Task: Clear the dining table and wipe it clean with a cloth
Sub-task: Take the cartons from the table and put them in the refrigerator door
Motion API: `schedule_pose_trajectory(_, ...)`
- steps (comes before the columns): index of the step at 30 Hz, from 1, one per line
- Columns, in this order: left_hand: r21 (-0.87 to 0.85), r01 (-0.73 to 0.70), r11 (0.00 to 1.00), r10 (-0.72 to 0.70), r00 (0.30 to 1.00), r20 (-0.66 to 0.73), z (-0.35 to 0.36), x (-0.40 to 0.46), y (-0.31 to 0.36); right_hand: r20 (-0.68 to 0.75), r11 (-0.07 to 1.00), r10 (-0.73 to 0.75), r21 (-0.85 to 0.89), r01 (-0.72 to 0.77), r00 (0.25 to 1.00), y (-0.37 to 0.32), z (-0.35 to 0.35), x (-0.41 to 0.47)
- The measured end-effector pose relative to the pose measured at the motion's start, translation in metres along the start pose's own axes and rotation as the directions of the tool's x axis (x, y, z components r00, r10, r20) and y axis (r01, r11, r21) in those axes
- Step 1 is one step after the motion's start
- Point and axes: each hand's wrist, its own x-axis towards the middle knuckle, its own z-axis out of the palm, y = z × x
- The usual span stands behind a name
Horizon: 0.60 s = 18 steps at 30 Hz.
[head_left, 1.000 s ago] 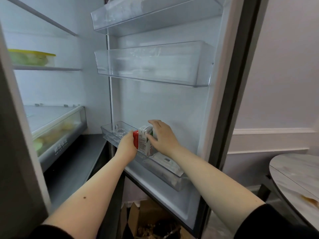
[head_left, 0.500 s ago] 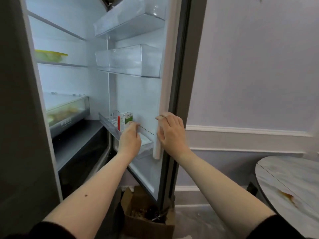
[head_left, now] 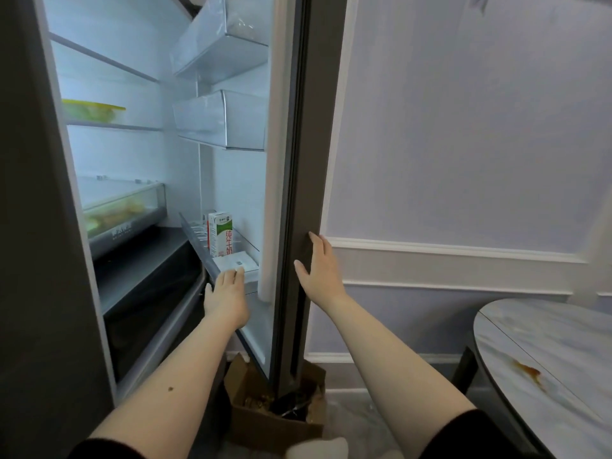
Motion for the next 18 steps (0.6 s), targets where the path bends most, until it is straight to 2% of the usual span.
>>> schedule_pose_trajectory(3, -0.035, 0.003, 0.999, -0.004, 0.999, -0.045, -0.002, -0.005, -0.017, -0.053, 0.997, 0.018, 0.070, -0.014, 0.998, -0.014, 0.016, -0.006)
schedule_pose_trajectory(7, -0.077, 0.042, 0.996, -0.048, 0.996, -0.072, -0.014, -0.012, -0.032, -0.152, 0.997, -0.018, 0.066, 0.029, 0.988, -0.033, 0.030, -0.014)
schedule_pose_trajectory(10, -0.152, 0.126, 0.980, -0.137, 0.989, -0.061, -0.031, -0.019, -0.045, -0.143, 0.996, -0.029, 0.075, 0.040, 0.989, -0.051, 0.035, -0.018)
schedule_pose_trajectory(12, -0.191, 0.132, 0.973, -0.148, 0.986, -0.075, -0.039, -0.023, -0.055, -0.137, 0.996, -0.046, 0.076, 0.057, 0.990, -0.062, 0.040, -0.021)
schedule_pose_trajectory(15, -0.326, 0.033, 0.945, -0.115, 0.965, -0.235, -0.045, -0.031, -0.072, -0.129, 0.993, -0.083, 0.072, 0.093, 0.988, -0.079, 0.053, -0.027)
schedule_pose_trajectory(18, -0.421, -0.125, 0.898, -0.068, 0.907, -0.415, -0.052, -0.042, -0.087, -0.112, 0.987, -0.085, 0.123, 0.099, 0.990, -0.098, 0.066, -0.032)
